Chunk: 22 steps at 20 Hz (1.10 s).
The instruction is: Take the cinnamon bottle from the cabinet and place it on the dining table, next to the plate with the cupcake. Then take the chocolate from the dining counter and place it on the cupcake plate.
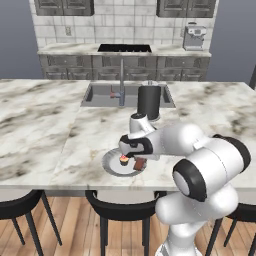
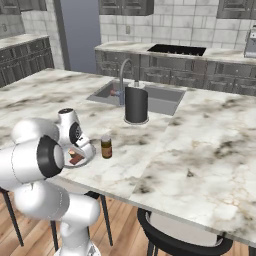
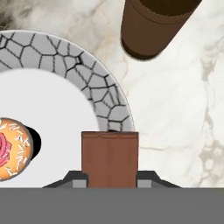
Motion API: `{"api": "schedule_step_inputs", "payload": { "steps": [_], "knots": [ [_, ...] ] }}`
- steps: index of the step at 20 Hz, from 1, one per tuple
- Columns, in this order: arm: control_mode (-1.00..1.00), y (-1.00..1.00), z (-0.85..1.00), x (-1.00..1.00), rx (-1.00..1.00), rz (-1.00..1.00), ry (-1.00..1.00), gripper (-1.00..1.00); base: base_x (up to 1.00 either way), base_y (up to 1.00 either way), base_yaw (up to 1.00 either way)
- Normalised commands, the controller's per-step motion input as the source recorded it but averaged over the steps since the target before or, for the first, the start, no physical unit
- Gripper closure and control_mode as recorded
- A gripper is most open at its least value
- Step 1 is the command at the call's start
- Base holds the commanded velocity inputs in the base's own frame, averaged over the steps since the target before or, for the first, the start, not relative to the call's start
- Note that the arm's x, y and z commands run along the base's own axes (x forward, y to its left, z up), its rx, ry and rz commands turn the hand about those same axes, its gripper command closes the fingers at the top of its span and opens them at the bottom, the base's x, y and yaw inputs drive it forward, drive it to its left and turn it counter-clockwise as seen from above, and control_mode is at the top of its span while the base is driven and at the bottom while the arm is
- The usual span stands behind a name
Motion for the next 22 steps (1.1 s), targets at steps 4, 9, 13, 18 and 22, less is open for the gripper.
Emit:
{"api": "schedule_step_inputs", "payload": {
  "steps": [4,9,13,18,22],
  "knots": [
    [-1.0,0.0,-0.17,0.28,0.0,0.0,0.02,1.0,0.0,0.0,0.0],
    [-1.0,0.0,-0.17,0.32,0.0,0.0,0.03,1.0,0.0,0.0,0.0],
    [-1.0,0.0,-0.07,0.14,0.0,0.0,0.0,1.0,0.0,0.0,0.0],
    [-1.0,0.01,-0.1,0.16,0.0,0.0,0.01,1.0,0.0,0.0,0.0],
    [-1.0,0.05,-0.15,0.05,0.0,-0.01,0.03,1.0,0.0,0.0,0.0]
  ]
}}
